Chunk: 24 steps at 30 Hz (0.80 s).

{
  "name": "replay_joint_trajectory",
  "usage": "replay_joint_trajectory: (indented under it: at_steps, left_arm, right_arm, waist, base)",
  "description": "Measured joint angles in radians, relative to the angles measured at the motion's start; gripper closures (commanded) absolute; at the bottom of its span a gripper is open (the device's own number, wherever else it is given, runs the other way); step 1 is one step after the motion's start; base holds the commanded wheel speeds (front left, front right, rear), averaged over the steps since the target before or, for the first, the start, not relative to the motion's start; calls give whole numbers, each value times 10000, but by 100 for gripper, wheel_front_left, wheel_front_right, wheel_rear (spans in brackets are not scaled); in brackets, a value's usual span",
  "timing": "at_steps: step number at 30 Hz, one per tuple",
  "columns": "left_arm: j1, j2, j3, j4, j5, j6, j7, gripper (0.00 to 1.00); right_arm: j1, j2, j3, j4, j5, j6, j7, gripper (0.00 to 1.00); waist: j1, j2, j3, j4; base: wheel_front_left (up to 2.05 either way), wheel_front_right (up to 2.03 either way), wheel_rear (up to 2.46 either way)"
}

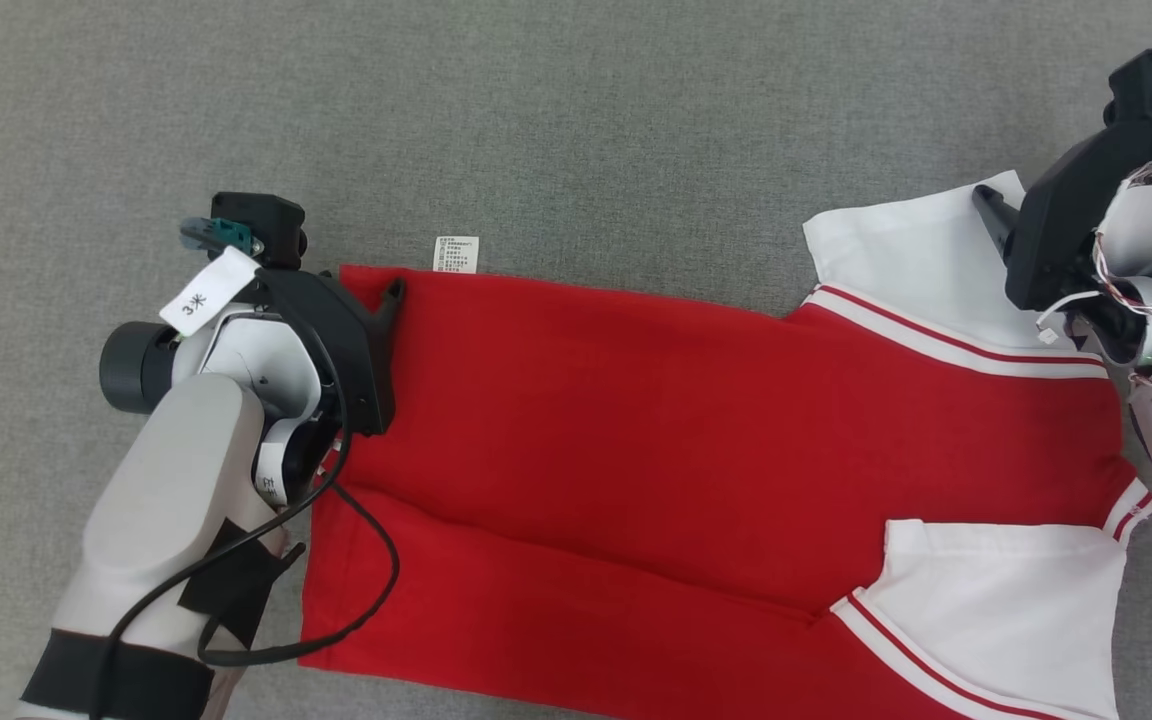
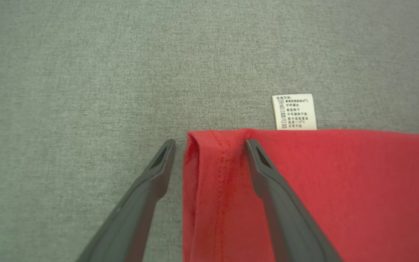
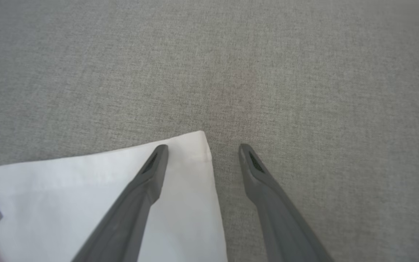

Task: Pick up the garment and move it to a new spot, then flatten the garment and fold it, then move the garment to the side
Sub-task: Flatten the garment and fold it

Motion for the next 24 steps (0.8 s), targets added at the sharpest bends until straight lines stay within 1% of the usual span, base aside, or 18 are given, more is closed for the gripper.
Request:
replay_joint_trajectory:
  at_steps: [2,3,4,5,6,8,11,12,13,17,21,24]
  left_arm:
    - [-28,-10,0,96,0,-2,-13,0]
    - [-28,-38,-6,150,0,-4,-77,0]
    - [-32,-63,-19,192,0,-17,-98,0]
    - [-36,-77,-25,228,0,-56,-100,0]
    - [-42,-81,-27,265,0,-86,-109,0]
    - [-50,-84,-38,324,0,-92,-178,0]
    - [-79,-127,-36,456,0,-100,-268,0]
    - [-106,-138,-36,495,0,-100,-274,0]
    - [-153,-146,-35,533,0,-100,-280,0]
    - [-295,-192,25,663,-13,-92,-378,0]
    - [-450,-176,173,938,-35,-86,-347,0]
    - [-487,-173,320,1110,-180,-56,-293,0]
  right_arm:
    - [-147,77,31,188,0,71,-17,0]
    - [-210,107,33,274,0,77,-77,2]
    - [-260,136,35,368,0,86,-94,8]
    - [-303,163,36,435,0,100,-104,22]
    - [-343,178,40,499,0,161,-138,27]
    - [-384,249,27,667,0,157,-253,53]
    - [-450,339,40,817,0,157,-360,71]
    - [-517,359,54,907,0,161,-366,80]
    - [-570,376,58,982,0,159,-374,81]
    - [-581,410,73,1172,0,209,-545,76]
    - [-735,433,109,1423,0,299,-625,76]
    - [-764,460,130,1603,-2,337,-709,70]
  waist:
    - [1,0,15,44]
    - [0,0,17,58]
    - [0,-1,17,68]
    - [0,-1,16,79]
    - [0,0,14,87]
    - [0,-1,14,94]
    - [0,-1,18,98]
    - [0,-1,18,98]
    - [0,-1,19,98]
    - [0,-1,14,91]
    - [0,-1,-3,70]
    - [0,-1,-28,46]
  base:
    - [0,0,0]
    - [0,0,0]
    - [0,0,0]
    - [0,0,0]
    - [0,0,0]
    - [0,0,0]
    - [0,0,0]
    - [0,0,0]
    - [0,0,0]
    - [0,0,0]
    - [0,0,0]
    - [0,0,0]
